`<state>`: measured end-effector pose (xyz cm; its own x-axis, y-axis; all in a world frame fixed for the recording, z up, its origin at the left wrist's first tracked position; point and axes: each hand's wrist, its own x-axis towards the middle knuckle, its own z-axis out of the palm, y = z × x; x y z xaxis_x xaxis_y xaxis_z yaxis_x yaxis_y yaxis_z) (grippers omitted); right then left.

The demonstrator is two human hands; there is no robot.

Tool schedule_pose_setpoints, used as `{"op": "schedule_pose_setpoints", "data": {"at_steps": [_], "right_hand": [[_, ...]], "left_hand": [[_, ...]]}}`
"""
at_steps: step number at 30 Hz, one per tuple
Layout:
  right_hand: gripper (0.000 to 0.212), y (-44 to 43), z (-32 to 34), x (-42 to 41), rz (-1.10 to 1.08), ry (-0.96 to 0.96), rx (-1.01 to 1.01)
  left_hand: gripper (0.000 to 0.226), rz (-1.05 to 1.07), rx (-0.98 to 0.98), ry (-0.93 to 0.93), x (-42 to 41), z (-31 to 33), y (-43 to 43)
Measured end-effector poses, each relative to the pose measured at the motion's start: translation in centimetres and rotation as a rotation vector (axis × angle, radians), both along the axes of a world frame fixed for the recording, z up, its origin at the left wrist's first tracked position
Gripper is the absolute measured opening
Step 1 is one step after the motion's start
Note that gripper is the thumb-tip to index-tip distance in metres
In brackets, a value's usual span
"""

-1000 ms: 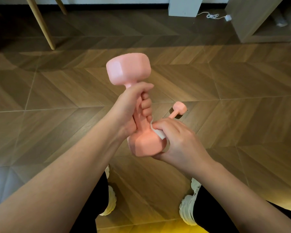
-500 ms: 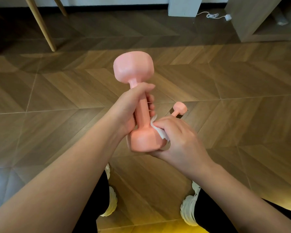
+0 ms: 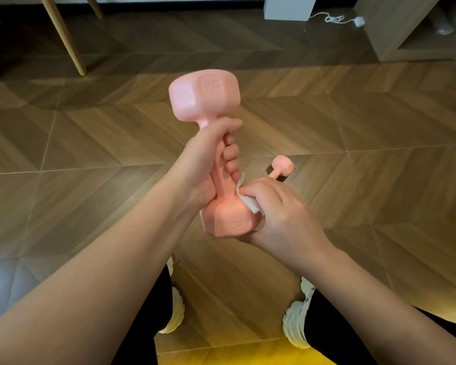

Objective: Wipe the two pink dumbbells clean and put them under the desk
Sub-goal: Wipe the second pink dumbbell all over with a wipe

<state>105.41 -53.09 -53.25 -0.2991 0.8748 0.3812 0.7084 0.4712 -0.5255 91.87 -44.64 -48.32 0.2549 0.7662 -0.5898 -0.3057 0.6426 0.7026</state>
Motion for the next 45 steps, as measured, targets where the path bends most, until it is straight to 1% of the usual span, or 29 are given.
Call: {"op": "schedule_pose_setpoints", "data": {"at_steps": [5,6,9,13,15,17,20,21,22,24,26,28,29,31,34,35,38,40,42,44,45], "right_hand": [[0.045,0.2,0.4,0.4,0.01,-0.006,0.014],[0.046,0.2,0.3,0.4,0.002,-0.016,0.014],[0.05,0.3,0.0,0.7,-0.044,-0.046,0.007],[0.054,0.4,-0.5,0.9,-0.059,-0.125,0.007],[0.046,0.4,-0.6,0.7,-0.047,-0.138,0.01],[0.035,0.5,-0.4,0.4,-0.027,-0.13,0.022],[0.036,0.4,0.0,0.3,-0.019,-0.11,0.011],[0.037,0.4,0.1,0.3,-0.024,-0.105,0.005],[0.038,0.4,0.1,0.3,-0.031,-0.108,0.0],[0.038,0.4,-0.3,0.4,-0.055,-0.127,-0.01],[0.043,0.5,-0.7,0.6,-0.076,-0.16,-0.022],[0.051,0.6,-1.0,1.0,-0.072,-0.201,-0.027],[0.051,0.6,-1.1,1.1,-0.069,-0.208,-0.021],[0.044,0.6,-1.2,0.9,-0.063,-0.196,0.003],[0.02,0.6,-0.8,0.3,-0.047,-0.168,0.051],[0.015,0.6,-0.6,0.2,-0.043,-0.165,0.059],[0.022,0.7,-0.5,0.4,-0.044,-0.159,0.02],[0.03,0.6,-0.9,0.6,-0.054,-0.171,-0.027],[0.04,0.6,-1.3,0.8,-0.057,-0.199,-0.056],[0.05,0.6,-1.5,0.8,-0.051,-0.213,-0.066],[0.051,0.6,-1.3,0.8,-0.05,-0.208,-0.056]], "left_hand": [[0.029,-0.088,0.072,-0.153,-0.4,0.5,-0.1],[0.029,-0.088,0.085,-0.137,-0.4,0.4,-0.1],[0.02,-0.064,0.132,0.018,-0.1,-0.2,0.0],[0.016,0.008,0.067,0.078,0.4,-0.4,-0.1],[0.025,0.02,0.049,0.115,0.5,-0.4,-0.1],[0.032,0.025,0.062,0.077,0.6,0.0,-0.1],[0.028,-0.05,0.124,-0.055,0.4,0.6,-0.3],[0.027,-0.068,0.138,-0.075,0.3,0.7,-0.3],[0.026,-0.074,0.142,-0.061,0.2,0.5,-0.3],[0.022,-0.068,0.143,0.043,0.2,0.0,-0.3],[0.018,-0.041,0.14,0.122,0.4,-0.4,-0.4],[0.014,0.004,0.095,0.112,0.4,-0.4,-0.4],[0.013,0.022,0.067,0.1,0.4,-0.5,-0.4],[0.016,0.017,0.049,0.098,0.3,-0.5,-0.3],[0.033,-0.046,0.076,0.066,0.3,0.1,-0.2],[0.036,-0.064,0.088,0.046,0.3,0.4,-0.2],[0.03,-0.081,0.112,0.021,0.1,0.7,-0.1],[0.02,-0.086,0.132,0.104,-0.1,0.1,-0.1],[0.024,-0.077,0.102,0.145,-0.1,-0.3,-0.1],[0.027,-0.04,0.034,0.133,0.1,-0.3,-0.3],[0.025,-0.034,0.018,0.127,0.2,-0.3,-0.4]]}}
